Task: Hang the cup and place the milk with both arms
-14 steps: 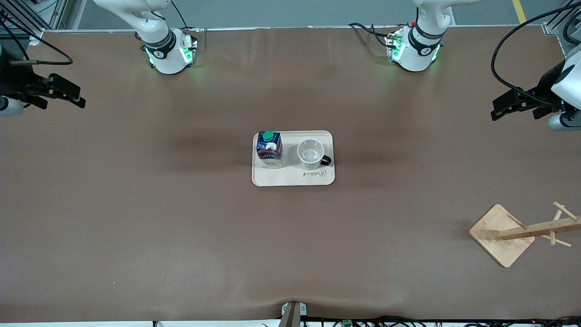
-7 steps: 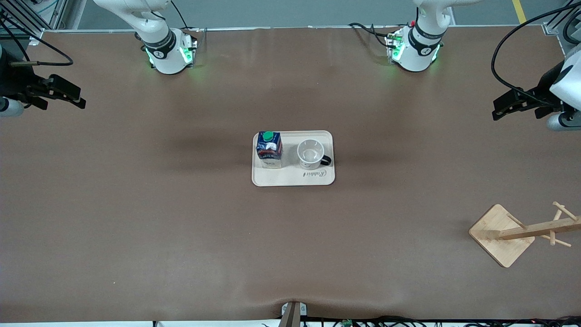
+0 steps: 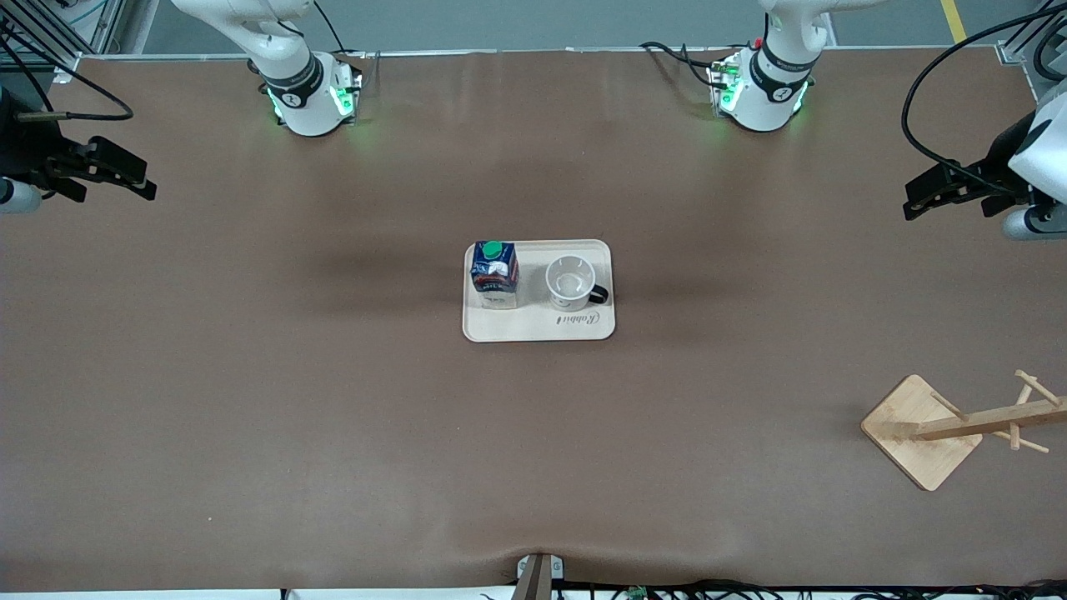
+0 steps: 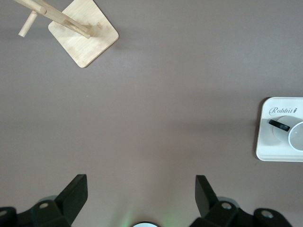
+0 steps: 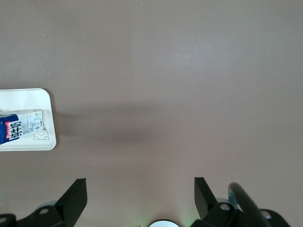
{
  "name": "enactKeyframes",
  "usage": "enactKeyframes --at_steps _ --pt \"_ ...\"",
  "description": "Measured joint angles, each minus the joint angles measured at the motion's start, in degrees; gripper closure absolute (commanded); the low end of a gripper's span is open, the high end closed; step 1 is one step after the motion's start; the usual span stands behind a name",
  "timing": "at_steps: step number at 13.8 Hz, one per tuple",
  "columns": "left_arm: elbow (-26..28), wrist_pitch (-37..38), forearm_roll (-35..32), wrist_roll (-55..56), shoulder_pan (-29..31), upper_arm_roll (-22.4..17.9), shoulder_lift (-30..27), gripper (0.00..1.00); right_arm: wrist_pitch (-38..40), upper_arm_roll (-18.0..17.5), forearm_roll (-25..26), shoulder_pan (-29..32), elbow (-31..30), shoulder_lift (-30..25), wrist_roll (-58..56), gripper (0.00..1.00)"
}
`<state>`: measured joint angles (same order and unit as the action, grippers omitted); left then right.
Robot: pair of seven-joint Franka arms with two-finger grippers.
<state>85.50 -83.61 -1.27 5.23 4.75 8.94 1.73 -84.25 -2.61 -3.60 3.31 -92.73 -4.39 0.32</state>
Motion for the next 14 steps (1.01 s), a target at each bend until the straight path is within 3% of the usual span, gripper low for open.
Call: enactKeyframes --at_steps 6,14 --pt "0.1 0.1 0.0 2.2 -0.2 0.4 0.0 0.00 -0.2 0.0 0.5 0.0 0.1 0.6 -0.2 0.00" --pt "3.5 0.2 0.0 20.1 -0.5 7.9 0.7 0.00 -0.2 0.0 2.2 0.0 0.2 0.6 -0.3 0.00"
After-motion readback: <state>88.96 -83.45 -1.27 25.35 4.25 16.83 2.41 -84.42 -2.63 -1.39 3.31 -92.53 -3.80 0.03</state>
